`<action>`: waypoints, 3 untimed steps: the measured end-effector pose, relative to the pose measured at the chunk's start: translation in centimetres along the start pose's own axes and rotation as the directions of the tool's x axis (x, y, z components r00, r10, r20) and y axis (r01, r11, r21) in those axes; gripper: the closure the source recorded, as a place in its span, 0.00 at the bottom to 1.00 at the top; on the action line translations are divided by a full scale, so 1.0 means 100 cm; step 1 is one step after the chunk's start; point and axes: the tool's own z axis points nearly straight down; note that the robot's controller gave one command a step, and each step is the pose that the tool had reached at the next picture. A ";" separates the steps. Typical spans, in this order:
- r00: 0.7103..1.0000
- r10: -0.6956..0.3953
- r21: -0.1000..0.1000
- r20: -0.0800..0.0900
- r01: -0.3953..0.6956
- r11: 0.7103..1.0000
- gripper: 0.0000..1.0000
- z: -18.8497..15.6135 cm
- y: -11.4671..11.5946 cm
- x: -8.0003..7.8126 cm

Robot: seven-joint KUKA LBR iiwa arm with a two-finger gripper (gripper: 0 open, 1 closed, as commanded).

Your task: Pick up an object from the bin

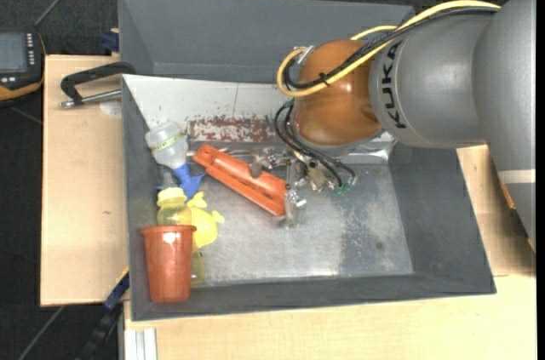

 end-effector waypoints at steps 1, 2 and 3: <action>0.987 -0.163 0.001 0.008 0.163 0.987 1.00 0.006 0.004 -0.018; 0.987 -0.163 0.001 0.008 0.163 0.987 1.00 0.006 0.004 -0.018; 0.991 -0.134 0.002 0.015 0.134 0.991 1.00 -0.114 -0.005 -0.008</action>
Offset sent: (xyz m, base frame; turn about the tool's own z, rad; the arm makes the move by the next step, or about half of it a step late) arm 0.0000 0.0000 0.0000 0.0000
